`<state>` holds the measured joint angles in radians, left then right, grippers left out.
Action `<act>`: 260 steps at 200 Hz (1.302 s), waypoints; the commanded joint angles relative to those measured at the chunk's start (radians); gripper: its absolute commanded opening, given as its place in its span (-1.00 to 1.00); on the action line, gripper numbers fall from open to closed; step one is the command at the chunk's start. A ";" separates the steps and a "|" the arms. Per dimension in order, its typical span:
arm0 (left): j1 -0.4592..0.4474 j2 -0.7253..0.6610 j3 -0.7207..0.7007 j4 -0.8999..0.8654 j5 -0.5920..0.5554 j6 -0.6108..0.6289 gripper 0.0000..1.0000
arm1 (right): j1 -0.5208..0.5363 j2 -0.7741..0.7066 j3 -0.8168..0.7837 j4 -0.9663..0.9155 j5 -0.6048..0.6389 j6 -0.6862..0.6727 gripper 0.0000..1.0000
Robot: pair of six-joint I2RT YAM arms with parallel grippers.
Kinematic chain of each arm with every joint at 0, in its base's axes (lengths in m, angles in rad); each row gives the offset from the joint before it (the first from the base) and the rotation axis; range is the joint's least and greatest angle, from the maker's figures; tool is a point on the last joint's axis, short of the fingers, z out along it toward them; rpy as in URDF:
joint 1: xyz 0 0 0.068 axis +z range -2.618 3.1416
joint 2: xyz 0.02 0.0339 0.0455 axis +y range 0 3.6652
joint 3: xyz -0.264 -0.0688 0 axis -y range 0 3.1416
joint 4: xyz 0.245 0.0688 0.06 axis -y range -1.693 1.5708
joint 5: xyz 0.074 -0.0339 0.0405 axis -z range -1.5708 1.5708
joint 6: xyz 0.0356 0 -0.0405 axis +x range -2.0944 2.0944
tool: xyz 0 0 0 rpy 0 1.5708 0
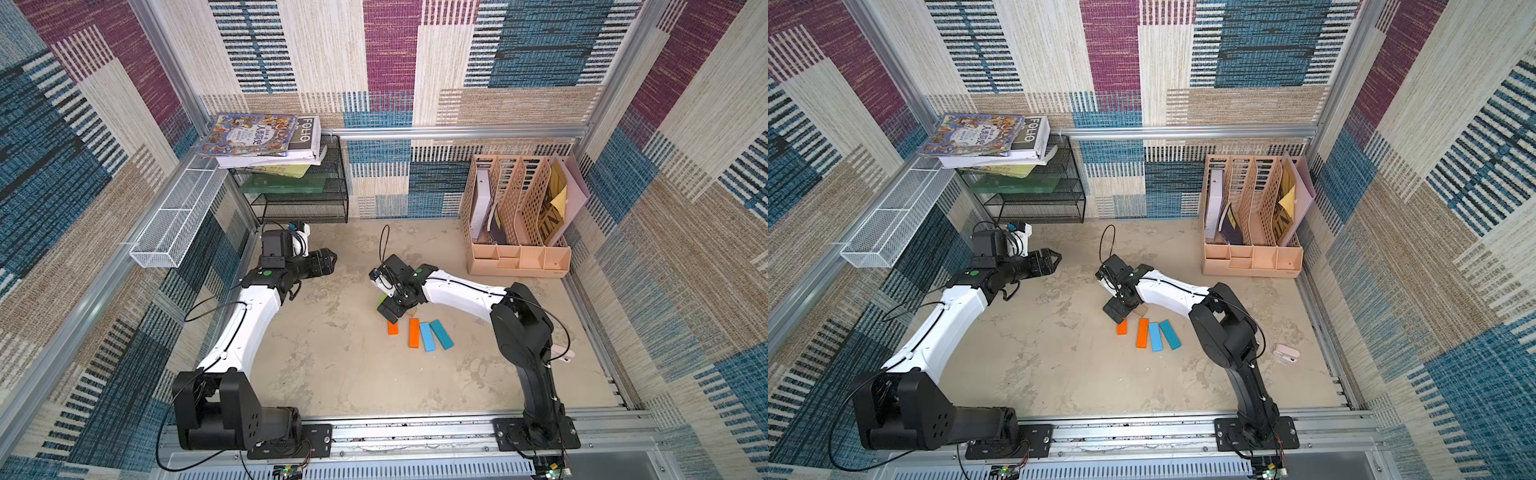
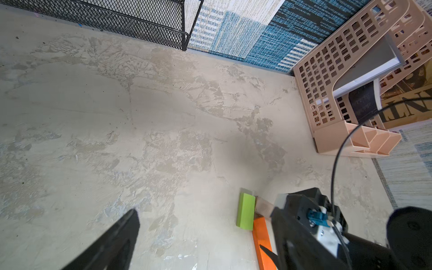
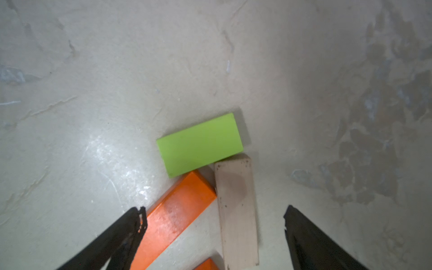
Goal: Assemble a giraffe with building blocks
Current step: Pick up the building block from the center of the board.
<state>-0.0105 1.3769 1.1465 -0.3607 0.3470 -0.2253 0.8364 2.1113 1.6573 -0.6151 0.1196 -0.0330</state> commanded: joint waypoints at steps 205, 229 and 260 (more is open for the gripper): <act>0.001 0.002 0.024 -0.024 -0.023 -0.008 0.98 | -0.029 0.209 0.220 -0.080 -0.056 -0.005 0.22; 0.001 0.003 0.027 -0.027 -0.025 -0.009 0.98 | -0.055 0.183 0.229 -0.051 -0.001 0.070 0.24; 0.001 0.013 0.036 -0.040 -0.038 -0.012 0.98 | -0.106 0.173 0.314 -0.039 0.067 0.198 0.28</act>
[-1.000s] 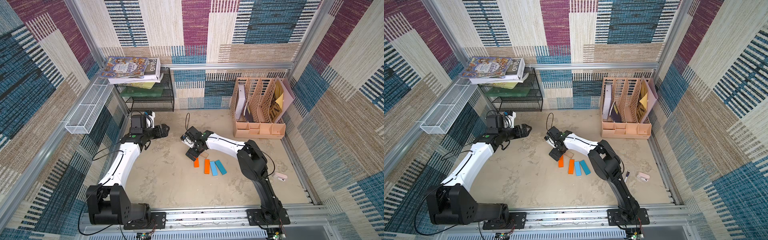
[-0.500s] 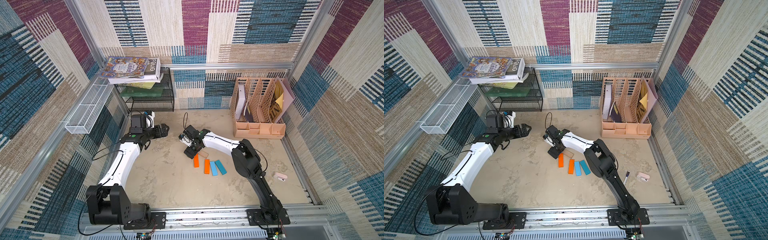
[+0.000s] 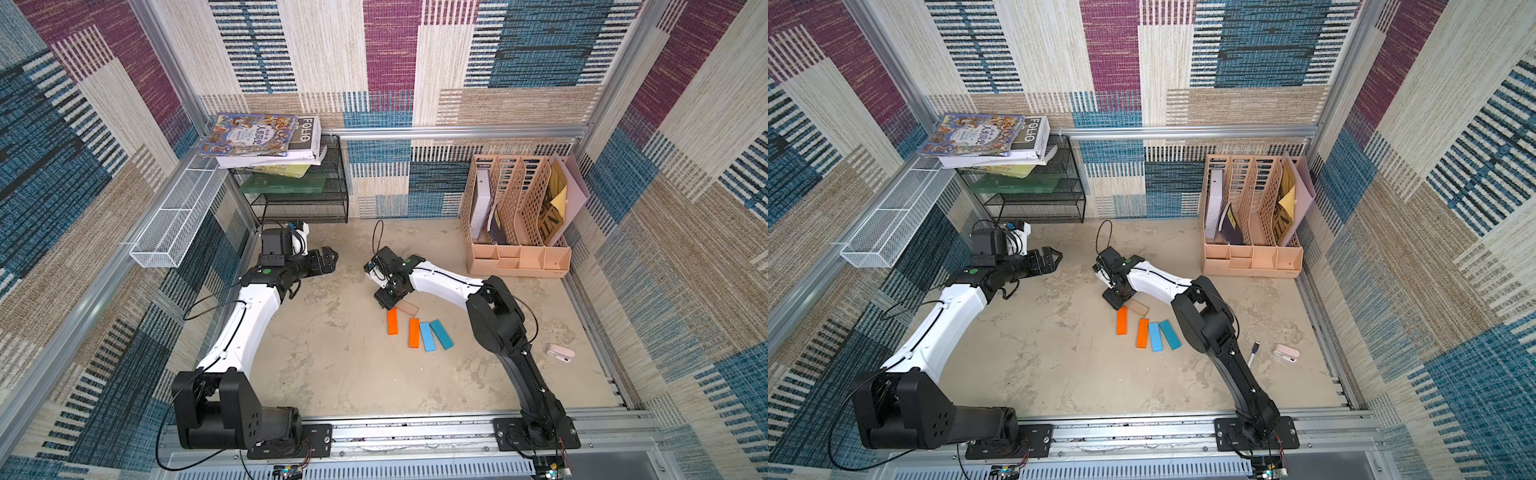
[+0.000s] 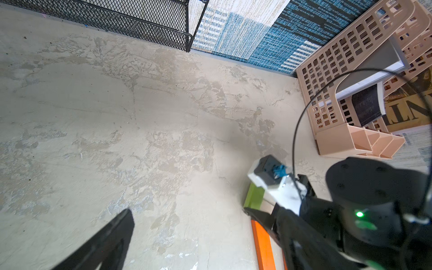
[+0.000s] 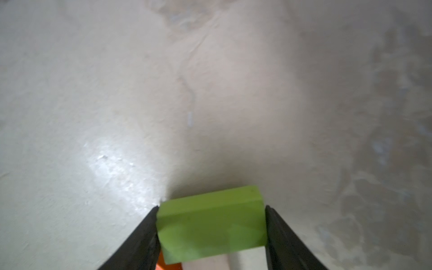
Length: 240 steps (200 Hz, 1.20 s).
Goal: Assemble a giraffe with building blocks
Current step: Pick up the building block from the center of the board, then place the building block at the center of the board.
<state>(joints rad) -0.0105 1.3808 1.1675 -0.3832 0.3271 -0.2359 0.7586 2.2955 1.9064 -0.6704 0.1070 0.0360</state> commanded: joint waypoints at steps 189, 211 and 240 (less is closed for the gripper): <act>0.001 0.037 0.044 -0.041 0.004 -0.003 0.94 | -0.199 0.233 0.386 -0.176 0.112 0.518 0.34; 0.001 0.038 0.045 -0.043 0.006 -0.003 0.94 | -0.200 0.241 0.386 -0.179 0.115 0.520 0.34; 0.001 0.041 0.047 -0.046 0.006 -0.004 0.94 | -0.199 0.247 0.386 -0.177 0.108 0.528 0.34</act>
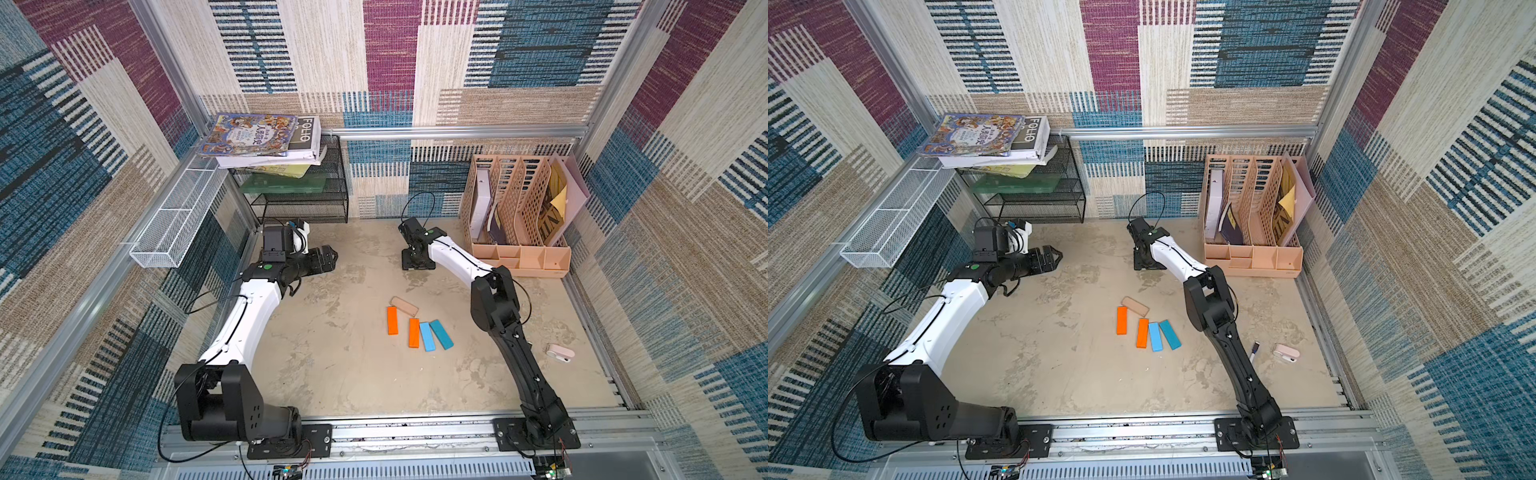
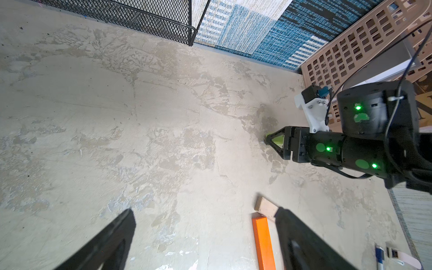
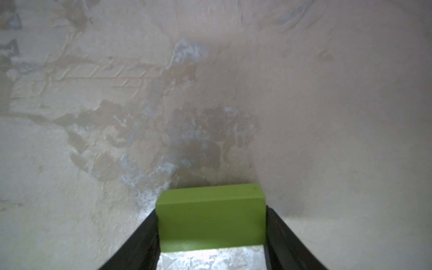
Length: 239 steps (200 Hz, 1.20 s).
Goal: Assemble a giraffe with building blocks
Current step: Place the building block at the center of the board, then assemble the building block at the center of the board.
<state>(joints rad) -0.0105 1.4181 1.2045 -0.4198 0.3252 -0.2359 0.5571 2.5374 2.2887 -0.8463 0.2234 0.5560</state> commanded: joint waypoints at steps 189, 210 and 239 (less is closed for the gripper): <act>0.001 0.007 0.012 -0.014 0.008 -0.002 0.94 | 0.102 -0.179 -0.150 0.070 -0.014 -0.219 0.83; 0.001 0.004 0.010 -0.014 0.009 -0.002 0.94 | 0.157 -0.286 -0.328 0.140 -0.067 -0.304 0.79; 0.001 0.001 0.008 -0.013 0.011 -0.002 0.94 | 0.206 -0.393 -0.539 0.209 -0.094 -0.399 0.65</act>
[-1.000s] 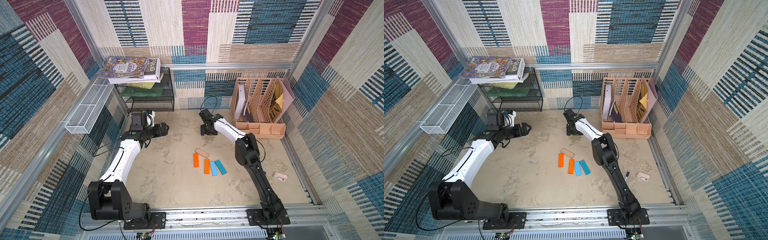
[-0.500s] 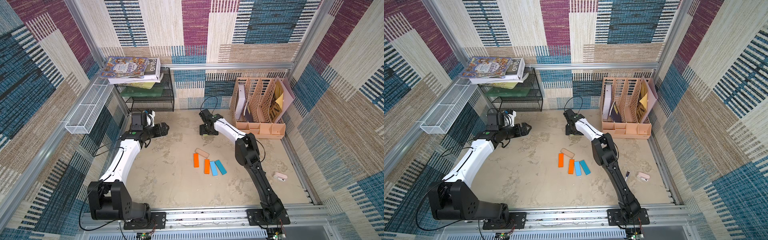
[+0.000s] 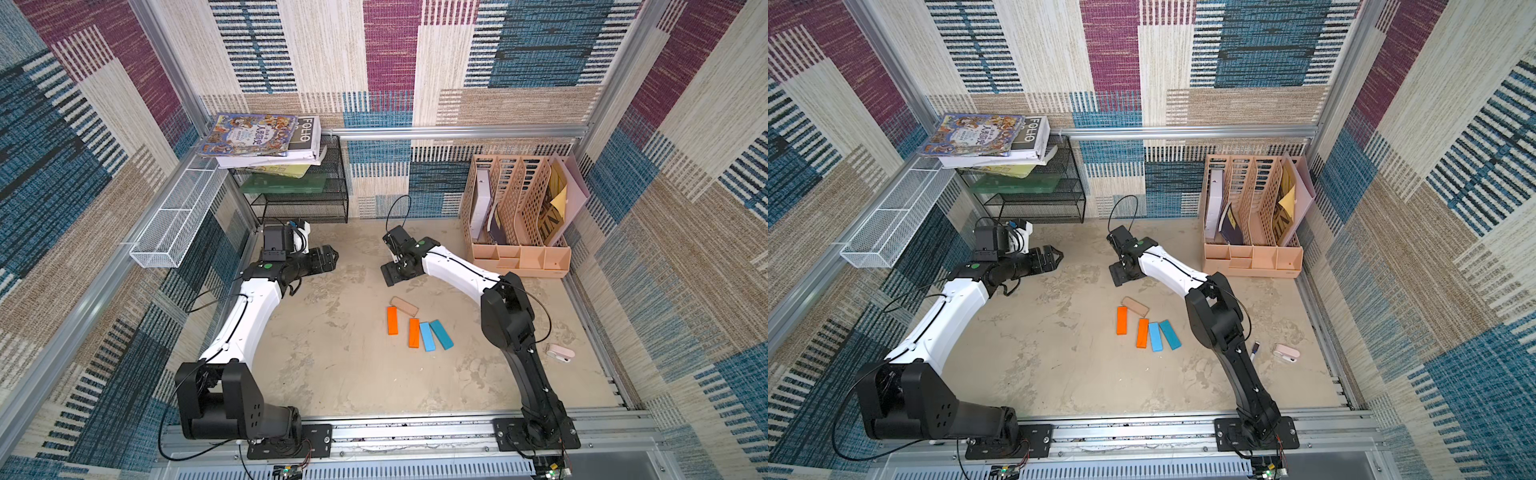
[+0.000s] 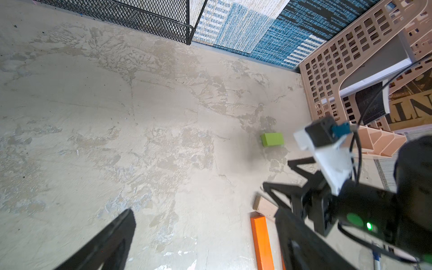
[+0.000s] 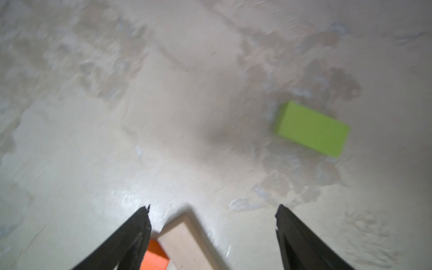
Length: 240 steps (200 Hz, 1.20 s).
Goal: Assemble a giraffe with building blocks
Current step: Assemble the building block at the center of the board.
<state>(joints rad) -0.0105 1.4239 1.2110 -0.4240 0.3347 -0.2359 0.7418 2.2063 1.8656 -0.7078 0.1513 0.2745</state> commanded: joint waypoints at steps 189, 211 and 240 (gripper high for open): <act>0.001 0.002 0.007 -0.010 0.010 -0.005 0.93 | 0.032 -0.123 -0.334 0.139 0.042 -0.118 0.53; 0.001 0.001 0.004 -0.010 0.009 -0.003 0.93 | 0.032 -0.130 -0.356 0.149 0.040 -0.115 0.54; 0.001 0.004 0.005 -0.011 0.009 -0.003 0.93 | 0.031 -0.139 -0.380 0.160 0.040 -0.110 0.53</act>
<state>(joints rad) -0.0105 1.4242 1.2110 -0.4267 0.3363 -0.2359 0.7712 2.0739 1.4979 -0.5304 0.1806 0.1593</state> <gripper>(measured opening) 0.964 0.767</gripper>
